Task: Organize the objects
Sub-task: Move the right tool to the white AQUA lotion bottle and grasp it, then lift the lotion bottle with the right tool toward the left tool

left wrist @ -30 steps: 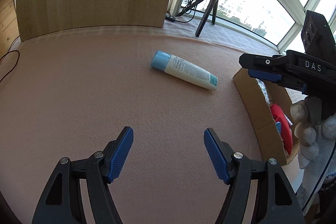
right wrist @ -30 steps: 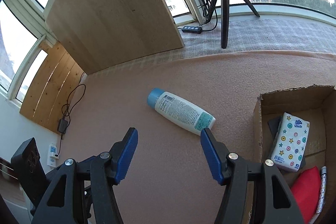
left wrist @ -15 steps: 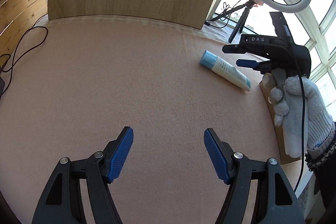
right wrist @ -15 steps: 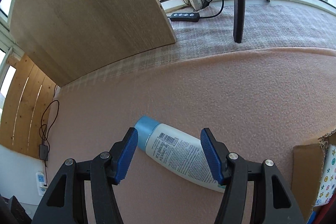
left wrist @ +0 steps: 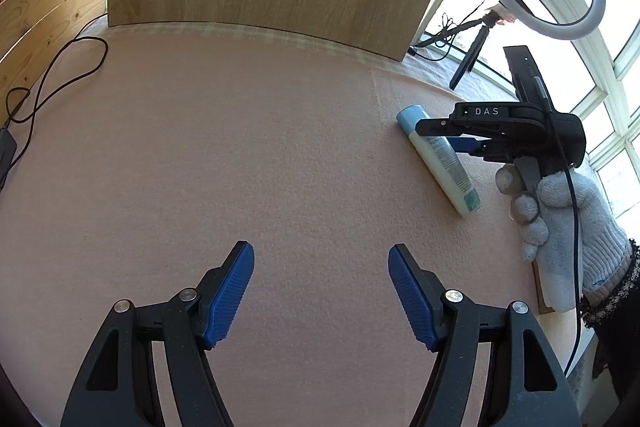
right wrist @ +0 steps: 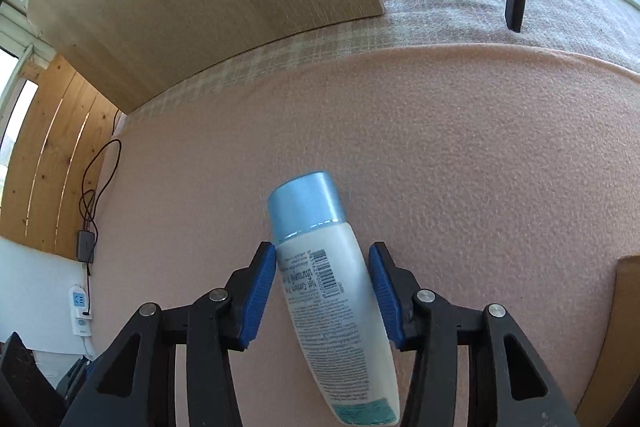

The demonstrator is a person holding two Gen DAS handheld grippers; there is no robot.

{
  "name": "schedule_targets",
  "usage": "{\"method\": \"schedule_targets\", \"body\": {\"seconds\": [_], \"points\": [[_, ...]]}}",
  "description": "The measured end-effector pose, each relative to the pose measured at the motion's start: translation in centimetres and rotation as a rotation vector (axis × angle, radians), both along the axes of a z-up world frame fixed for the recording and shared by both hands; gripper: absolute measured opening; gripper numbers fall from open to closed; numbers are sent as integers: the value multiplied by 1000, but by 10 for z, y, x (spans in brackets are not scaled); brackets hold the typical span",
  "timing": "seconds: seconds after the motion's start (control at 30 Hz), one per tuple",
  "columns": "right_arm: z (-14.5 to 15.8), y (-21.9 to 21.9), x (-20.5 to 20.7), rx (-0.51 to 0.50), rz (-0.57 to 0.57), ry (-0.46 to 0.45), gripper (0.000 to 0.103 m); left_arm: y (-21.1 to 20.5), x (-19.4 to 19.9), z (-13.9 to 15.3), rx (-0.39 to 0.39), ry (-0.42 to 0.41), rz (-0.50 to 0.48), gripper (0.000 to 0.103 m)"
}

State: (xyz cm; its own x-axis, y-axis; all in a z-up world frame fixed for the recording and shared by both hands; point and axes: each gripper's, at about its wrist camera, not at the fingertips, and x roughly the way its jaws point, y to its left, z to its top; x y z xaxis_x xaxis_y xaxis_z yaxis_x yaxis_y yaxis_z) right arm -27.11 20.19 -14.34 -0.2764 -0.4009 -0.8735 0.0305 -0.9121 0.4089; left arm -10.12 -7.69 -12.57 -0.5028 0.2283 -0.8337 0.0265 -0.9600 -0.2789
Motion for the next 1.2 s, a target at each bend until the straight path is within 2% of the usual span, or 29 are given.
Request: {"method": "schedule_targets", "body": {"seconds": [0.1,0.27,0.43,0.67,0.77,0.9,0.97,1.07,1.2], "points": [[2,-9,16,44,34,12,38,3,0,-1,4,-1,-7,73],[1,-14,49,22,52,6,38,11,6,-4,6,-5,-27,73],[-3,-2,89,-6,42,-1,38,24,17,-12,27,-22,-59,73],[-9,23,143,-122,-27,-37,38,58,47,-21,27,-34,-159,73],[-7,27,159,-110,-9,-33,38,75,57,-23,37,-34,-200,73],[8,39,167,-28,-14,35,41,94,55,-24,56,-30,-228,73],[17,45,164,11,-25,80,48,101,48,-25,57,-26,-239,73],[26,53,155,0,-33,119,52,113,38,-27,47,-17,-259,73],[28,53,137,-36,3,109,58,123,22,-30,64,-11,-286,73]]}}
